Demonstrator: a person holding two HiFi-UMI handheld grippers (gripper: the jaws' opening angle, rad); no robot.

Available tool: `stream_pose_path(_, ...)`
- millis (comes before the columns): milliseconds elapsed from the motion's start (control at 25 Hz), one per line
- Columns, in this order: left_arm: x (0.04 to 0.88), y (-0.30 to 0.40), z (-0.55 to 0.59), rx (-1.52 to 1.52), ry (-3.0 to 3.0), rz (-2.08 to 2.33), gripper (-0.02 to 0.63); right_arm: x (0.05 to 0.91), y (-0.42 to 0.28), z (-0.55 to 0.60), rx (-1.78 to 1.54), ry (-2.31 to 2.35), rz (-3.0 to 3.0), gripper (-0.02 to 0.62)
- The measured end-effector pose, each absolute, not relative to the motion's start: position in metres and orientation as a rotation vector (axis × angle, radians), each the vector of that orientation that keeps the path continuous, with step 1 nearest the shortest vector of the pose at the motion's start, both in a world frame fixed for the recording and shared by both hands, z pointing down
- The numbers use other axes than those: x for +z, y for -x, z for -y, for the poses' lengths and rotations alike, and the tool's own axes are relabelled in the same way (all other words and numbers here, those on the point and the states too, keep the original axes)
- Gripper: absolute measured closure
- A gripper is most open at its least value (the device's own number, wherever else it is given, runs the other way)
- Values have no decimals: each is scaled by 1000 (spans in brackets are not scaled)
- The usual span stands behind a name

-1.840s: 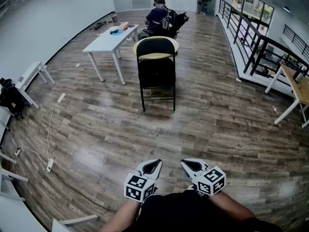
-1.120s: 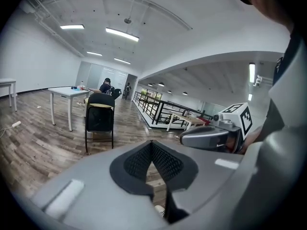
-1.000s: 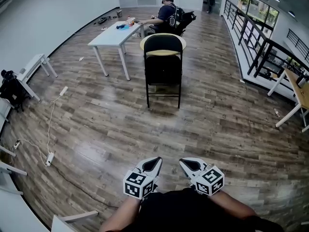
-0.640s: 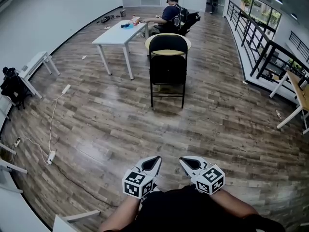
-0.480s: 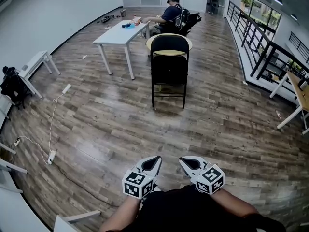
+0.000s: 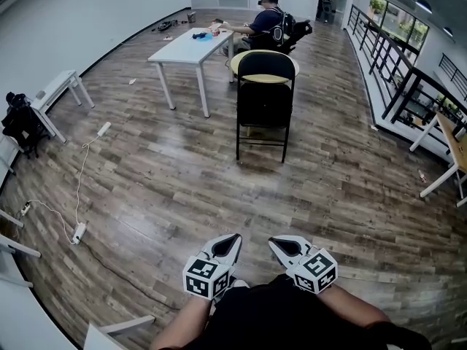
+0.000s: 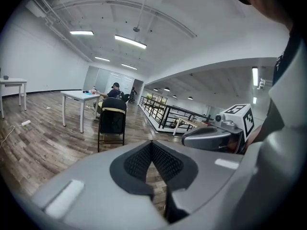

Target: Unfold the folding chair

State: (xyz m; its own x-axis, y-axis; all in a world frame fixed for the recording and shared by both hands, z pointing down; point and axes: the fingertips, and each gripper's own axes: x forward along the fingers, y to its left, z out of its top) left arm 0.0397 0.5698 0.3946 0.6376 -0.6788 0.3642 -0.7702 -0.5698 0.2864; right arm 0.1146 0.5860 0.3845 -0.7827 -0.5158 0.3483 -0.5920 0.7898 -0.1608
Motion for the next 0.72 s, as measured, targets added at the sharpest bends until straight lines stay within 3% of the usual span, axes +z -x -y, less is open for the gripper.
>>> stream_pose_path(720, 398, 18, -595, 269, -2353, 1287, 598, 380, -50, -599, 321, -674, 2764, 600)
